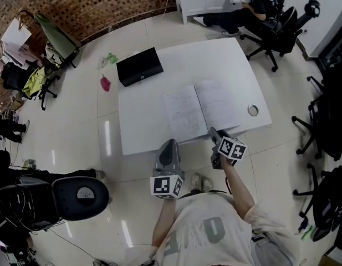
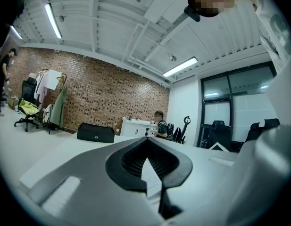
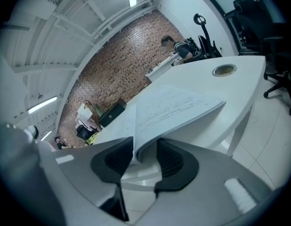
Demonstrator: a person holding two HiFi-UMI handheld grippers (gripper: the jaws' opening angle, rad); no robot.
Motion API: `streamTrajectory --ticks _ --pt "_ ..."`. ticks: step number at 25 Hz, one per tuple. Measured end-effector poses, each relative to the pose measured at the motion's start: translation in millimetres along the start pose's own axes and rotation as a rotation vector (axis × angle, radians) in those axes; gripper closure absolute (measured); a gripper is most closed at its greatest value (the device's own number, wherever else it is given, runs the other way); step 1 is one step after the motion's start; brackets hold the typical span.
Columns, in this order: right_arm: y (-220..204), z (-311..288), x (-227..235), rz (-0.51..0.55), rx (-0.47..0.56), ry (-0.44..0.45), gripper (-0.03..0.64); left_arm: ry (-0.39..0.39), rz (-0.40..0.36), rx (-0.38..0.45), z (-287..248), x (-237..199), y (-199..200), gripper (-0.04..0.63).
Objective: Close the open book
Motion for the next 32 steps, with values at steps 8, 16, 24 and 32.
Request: streamTrajectory --ticks 8,16,24,32 --pt "0 1 -34 0.268 -0.016 -0.017 0.598 0.011 0.001 0.002 4 4 -1 0.583" --pt "-38 -1 -77 0.678 -0.118 0.008 0.571 0.027 0.007 0.004 14 1 -3 0.583" --pt "-53 9 -93 0.732 -0.144 0.080 0.563 0.042 0.015 0.016 28 3 -4 0.583" --pt "-39 36 -103 0.640 -0.050 0.102 0.611 0.030 0.014 0.045 41 5 1 0.583"
Point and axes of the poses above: the fingertips, and each gripper's own axes: z backward along the fingers, x to its right, y out of its top, the point moved 6 cm from there along z, backward along the fingers, and after that the axes turned 2 degrees about -x, right-handed, at the moved point
